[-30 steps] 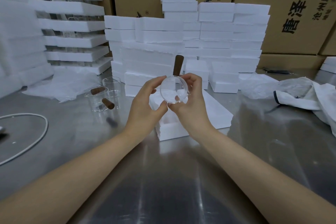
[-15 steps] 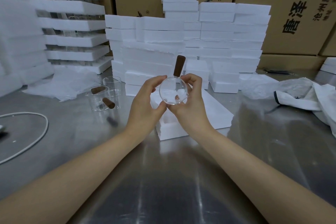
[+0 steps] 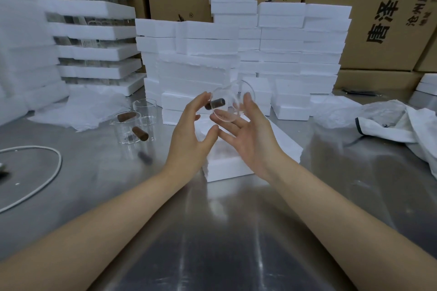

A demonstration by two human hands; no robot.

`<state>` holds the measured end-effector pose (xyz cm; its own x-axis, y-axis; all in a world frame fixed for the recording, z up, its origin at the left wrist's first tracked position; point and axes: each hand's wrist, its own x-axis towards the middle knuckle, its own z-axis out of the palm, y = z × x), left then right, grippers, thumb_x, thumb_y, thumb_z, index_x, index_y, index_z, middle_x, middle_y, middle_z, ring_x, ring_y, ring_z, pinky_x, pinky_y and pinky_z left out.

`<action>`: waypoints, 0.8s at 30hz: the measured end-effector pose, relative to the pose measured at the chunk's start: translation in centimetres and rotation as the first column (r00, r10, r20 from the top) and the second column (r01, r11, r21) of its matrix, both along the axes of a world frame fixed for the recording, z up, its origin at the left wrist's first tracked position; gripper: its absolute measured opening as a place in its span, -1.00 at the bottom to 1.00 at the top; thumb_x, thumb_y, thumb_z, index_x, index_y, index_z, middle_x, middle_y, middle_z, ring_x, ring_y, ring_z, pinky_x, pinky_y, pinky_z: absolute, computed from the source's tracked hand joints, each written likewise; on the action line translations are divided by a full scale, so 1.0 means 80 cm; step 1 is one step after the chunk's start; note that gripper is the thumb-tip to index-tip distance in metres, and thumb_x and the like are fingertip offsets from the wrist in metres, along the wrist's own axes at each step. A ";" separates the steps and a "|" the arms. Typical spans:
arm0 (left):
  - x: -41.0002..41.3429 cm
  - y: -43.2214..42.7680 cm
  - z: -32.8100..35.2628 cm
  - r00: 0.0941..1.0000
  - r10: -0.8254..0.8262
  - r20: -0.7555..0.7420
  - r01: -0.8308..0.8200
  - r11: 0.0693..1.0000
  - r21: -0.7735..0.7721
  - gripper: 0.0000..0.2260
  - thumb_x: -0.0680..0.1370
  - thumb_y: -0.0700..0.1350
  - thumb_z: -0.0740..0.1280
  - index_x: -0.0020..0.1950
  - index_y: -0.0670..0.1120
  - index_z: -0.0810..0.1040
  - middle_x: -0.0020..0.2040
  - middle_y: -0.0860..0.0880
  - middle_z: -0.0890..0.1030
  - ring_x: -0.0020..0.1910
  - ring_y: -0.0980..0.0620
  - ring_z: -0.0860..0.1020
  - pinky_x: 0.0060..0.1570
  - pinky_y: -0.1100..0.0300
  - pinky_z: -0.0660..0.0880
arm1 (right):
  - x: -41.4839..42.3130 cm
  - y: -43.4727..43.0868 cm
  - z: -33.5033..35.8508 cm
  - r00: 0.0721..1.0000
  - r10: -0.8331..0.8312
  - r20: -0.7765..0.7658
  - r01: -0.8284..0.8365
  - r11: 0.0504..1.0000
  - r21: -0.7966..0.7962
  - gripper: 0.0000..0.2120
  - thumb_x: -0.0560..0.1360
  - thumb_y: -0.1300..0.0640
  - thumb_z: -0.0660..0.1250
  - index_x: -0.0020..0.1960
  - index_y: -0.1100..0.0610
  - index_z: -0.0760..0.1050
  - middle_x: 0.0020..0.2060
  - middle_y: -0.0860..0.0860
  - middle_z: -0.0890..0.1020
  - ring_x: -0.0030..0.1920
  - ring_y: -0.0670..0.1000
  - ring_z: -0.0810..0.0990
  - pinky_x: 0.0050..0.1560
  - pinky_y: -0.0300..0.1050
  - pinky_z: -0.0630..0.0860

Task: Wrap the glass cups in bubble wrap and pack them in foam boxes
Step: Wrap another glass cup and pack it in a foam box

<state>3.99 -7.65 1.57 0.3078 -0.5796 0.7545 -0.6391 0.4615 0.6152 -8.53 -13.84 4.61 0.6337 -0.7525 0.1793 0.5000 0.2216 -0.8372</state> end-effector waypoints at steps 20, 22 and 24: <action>0.002 0.006 0.006 0.961 0.085 0.263 -0.073 0.996 -0.056 -0.62 0.51 -0.32 0.22 0.28 -0.04 0.52 0.24 0.18 0.50 0.32 0.19 0.40 0.36 0.19 0.27 | -0.005 -0.011 0.004 0.987 0.063 0.145 -0.108 0.940 0.325 -0.52 0.53 -0.14 0.24 0.12 0.29 0.44 -0.24 0.20 0.60 -0.32 0.08 0.59 -0.05 0.08 0.62; 0.015 0.008 0.017 0.939 0.213 0.270 -0.171 0.971 -0.170 -0.65 0.49 -0.33 0.22 0.22 -0.07 0.56 0.17 0.15 0.53 0.22 0.16 0.45 0.29 0.19 0.30 | -0.004 -0.011 0.005 0.991 0.054 0.125 -0.092 0.941 0.324 -0.51 0.53 -0.15 0.25 0.19 0.27 0.41 -0.25 0.20 0.60 -0.34 0.09 0.59 -0.06 0.09 0.62; 0.039 0.009 0.033 0.922 0.357 0.150 -0.315 0.916 -0.247 -0.69 0.49 -0.31 0.22 0.16 -0.07 0.58 0.11 0.17 0.53 0.15 0.16 0.45 0.23 0.30 0.28 | -0.003 -0.010 0.006 0.992 0.046 0.118 -0.082 0.942 0.326 -0.51 0.53 -0.15 0.25 0.21 0.25 0.40 -0.26 0.21 0.61 -0.35 0.10 0.59 -0.07 0.09 0.62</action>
<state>7.11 -6.92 4.19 0.2958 -0.2851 0.9117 -0.8736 0.3053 0.3789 -8.81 -14.66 5.09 0.6733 -0.7394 -0.0027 0.5582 0.5107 -0.6539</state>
